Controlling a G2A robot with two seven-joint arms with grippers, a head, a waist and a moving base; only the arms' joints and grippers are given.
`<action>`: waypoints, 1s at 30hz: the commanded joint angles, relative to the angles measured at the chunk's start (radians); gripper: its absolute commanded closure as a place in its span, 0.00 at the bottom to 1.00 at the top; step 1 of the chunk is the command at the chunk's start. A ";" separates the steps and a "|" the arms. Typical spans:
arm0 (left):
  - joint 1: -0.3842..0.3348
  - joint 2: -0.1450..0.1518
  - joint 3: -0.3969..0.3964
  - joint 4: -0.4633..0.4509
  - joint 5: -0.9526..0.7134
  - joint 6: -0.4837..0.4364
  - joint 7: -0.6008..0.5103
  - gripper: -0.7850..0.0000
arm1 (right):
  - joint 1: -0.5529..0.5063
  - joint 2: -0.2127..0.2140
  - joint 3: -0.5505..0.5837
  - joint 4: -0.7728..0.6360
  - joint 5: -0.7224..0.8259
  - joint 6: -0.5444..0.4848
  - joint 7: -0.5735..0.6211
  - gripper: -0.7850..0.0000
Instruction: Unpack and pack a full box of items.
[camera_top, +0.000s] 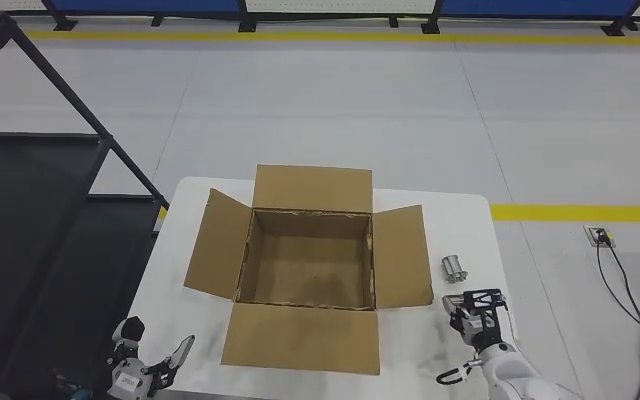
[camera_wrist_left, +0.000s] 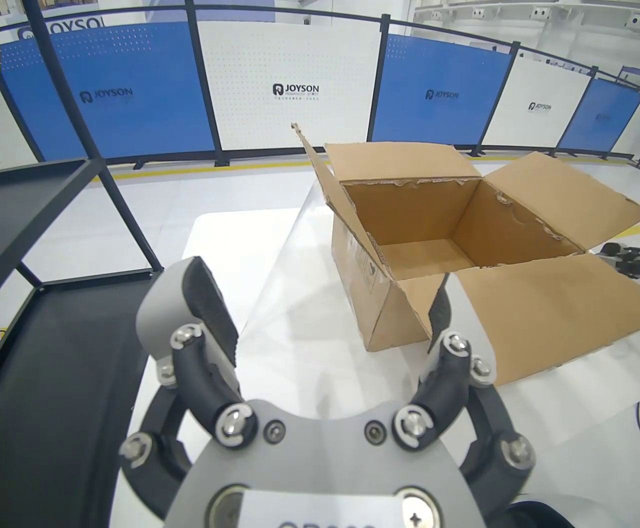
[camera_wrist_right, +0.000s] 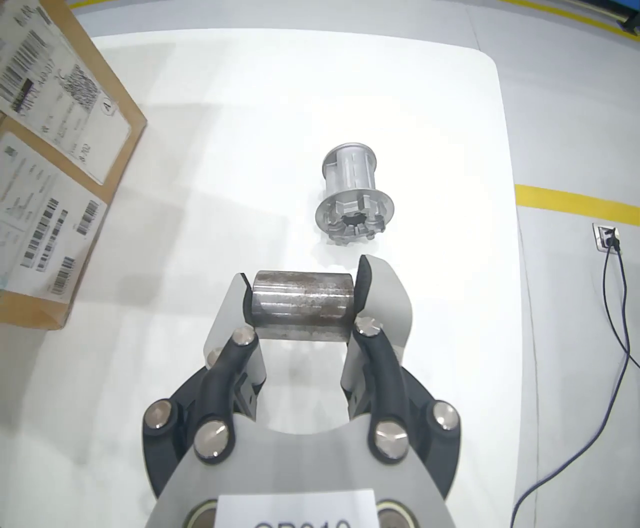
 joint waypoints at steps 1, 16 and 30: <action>0.000 0.000 0.000 0.000 0.000 0.000 0.000 0.00 | 0.027 0.000 -0.007 0.038 -0.004 0.014 -0.009 1.00; 0.000 0.000 0.000 0.000 0.000 0.000 0.000 0.00 | 0.105 -0.001 -0.032 0.135 0.003 0.083 -0.021 0.79; 0.000 0.000 0.000 0.000 0.000 0.000 0.000 0.00 | 0.108 0.004 -0.037 0.133 0.008 0.085 -0.016 0.36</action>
